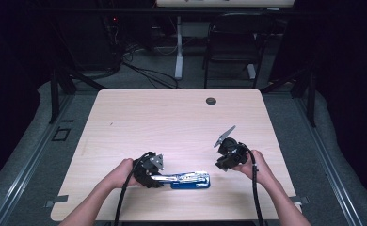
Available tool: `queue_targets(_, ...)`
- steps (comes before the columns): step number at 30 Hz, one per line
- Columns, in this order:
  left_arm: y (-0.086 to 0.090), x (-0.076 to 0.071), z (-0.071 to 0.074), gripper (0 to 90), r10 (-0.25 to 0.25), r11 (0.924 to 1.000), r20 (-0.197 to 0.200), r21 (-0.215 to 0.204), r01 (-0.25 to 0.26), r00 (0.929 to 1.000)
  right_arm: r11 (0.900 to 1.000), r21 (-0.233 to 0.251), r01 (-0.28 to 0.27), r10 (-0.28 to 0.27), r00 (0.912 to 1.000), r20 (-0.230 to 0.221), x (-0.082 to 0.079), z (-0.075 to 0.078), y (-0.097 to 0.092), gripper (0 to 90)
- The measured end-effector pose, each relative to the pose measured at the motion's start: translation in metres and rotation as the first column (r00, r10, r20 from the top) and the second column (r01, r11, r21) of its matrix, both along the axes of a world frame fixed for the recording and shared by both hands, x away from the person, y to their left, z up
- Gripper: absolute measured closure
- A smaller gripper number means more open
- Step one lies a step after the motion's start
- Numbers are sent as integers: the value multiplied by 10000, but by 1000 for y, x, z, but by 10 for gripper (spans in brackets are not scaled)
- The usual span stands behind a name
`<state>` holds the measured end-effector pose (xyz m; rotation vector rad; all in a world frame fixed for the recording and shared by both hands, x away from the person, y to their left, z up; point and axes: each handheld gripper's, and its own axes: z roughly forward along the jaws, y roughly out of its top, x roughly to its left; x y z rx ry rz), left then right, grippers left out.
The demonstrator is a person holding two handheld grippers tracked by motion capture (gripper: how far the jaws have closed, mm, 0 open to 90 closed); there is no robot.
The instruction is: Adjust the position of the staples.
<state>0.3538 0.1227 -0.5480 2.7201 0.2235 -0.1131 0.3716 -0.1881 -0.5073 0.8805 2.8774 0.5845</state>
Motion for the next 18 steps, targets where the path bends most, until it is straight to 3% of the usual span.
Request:
queue_targets(2, 0, 0, 0, 633, -6, 10000, -12, 8, 6, 10000, 9995, 280, 142, -142, 9999, -15, 1, -1, 0, 787)
queue_targets(8, 0, 0, 0, 633, -35, 10000, -5, 18, 35, 10000, 9993, 357, 60, -60, 10000, -7, 5, 1, 4, 787)
queue_targets(18, 0, 1, -1, 634, -53, 10000, 15, 43, 52, 10000, 9975, 531, -456, 452, 9989, 82, 6, 4, 24, 787)
